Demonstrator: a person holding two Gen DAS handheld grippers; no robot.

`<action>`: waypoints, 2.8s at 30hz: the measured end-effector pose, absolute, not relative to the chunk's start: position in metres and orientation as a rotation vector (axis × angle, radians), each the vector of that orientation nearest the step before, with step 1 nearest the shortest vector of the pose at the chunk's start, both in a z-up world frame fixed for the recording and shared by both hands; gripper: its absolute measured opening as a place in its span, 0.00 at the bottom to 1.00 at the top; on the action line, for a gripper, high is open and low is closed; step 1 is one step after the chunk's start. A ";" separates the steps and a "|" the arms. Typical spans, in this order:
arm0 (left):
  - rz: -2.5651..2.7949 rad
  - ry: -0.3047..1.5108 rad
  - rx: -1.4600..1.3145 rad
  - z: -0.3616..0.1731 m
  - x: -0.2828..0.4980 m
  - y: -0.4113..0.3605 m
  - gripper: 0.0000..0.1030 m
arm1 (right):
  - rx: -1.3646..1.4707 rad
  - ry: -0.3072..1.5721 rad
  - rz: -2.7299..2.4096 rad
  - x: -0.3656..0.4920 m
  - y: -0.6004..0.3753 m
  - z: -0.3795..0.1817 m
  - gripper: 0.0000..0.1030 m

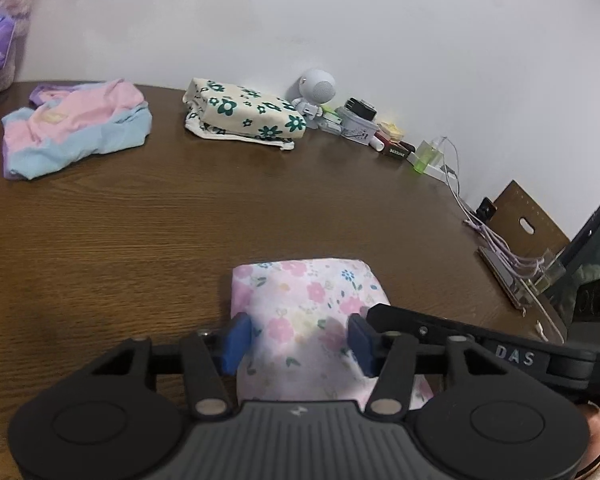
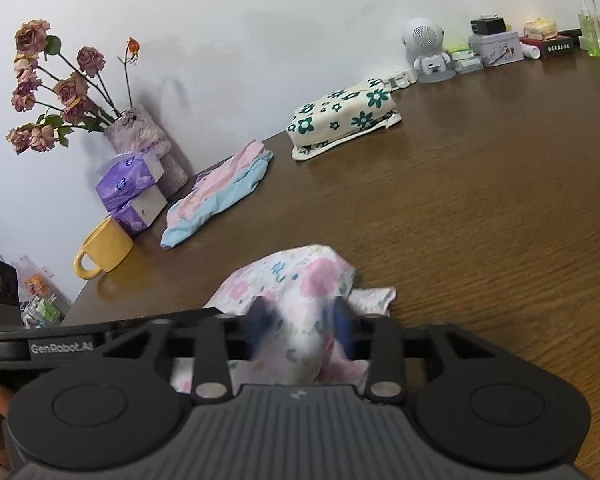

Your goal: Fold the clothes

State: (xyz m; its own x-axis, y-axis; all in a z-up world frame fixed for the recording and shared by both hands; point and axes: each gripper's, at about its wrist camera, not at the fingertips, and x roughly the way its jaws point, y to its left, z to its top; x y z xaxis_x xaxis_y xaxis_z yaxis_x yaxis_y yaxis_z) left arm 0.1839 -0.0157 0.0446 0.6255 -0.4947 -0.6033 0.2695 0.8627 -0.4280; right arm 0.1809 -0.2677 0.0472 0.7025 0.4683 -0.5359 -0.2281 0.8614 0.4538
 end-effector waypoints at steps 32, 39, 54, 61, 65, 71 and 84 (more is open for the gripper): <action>-0.527 0.708 -0.148 0.065 0.118 -0.003 0.78 | 0.224 0.624 0.488 0.226 -0.274 0.065 0.63; -0.544 0.729 -0.026 0.047 0.069 -0.007 0.78 | 0.159 0.706 0.635 0.254 -0.260 0.058 0.63; -0.419 0.742 0.049 0.034 0.090 0.003 0.41 | 0.186 0.832 0.752 0.249 -0.274 0.051 0.18; -0.360 0.746 0.016 0.034 0.111 0.026 0.40 | 0.252 0.873 0.740 0.219 -0.299 0.051 0.15; -0.327 0.748 -0.019 0.033 0.120 0.038 0.40 | 0.267 0.884 0.741 0.191 -0.305 0.050 0.15; -0.281 0.756 -0.076 0.035 0.117 0.056 0.51 | 0.262 0.879 0.727 0.145 -0.300 0.052 0.15; -0.270 0.686 -0.366 0.052 0.073 0.087 0.88 | 0.310 0.769 0.638 0.104 -0.308 0.067 0.77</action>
